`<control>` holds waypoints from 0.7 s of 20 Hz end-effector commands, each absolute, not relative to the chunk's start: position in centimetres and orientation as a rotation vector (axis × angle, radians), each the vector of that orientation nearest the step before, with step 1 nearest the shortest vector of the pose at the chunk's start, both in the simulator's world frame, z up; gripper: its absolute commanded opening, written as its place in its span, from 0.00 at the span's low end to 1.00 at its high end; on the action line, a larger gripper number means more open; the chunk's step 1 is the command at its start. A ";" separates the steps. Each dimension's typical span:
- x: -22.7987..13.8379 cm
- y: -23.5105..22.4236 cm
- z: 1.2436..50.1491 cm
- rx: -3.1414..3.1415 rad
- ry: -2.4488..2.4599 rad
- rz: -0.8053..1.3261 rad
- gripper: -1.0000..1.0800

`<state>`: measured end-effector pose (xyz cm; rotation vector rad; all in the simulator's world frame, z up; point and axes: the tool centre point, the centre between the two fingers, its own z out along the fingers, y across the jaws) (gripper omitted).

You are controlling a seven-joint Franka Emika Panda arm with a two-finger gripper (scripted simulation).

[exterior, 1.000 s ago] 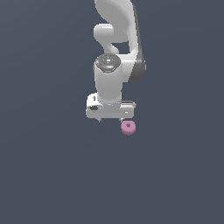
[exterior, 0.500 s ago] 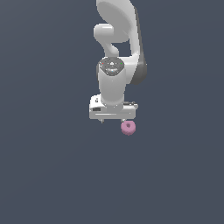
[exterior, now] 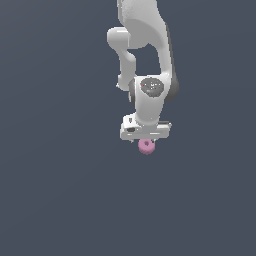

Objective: Pick up the object and move it to a goal position.

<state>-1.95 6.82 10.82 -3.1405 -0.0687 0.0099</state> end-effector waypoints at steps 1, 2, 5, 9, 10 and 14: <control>-2.4 8.1 9.9 -3.141 -0.079 0.004 0.96; -2.6 8.5 9.7 -3.141 -0.083 0.003 0.96; -2.8 9.2 9.2 -3.140 -0.089 0.000 0.96; -2.9 9.2 9.1 -3.140 -0.091 0.002 0.96; -2.9 9.2 9.0 -3.140 -0.091 0.002 0.96; -2.9 9.3 7.9 -3.140 -0.091 0.002 0.96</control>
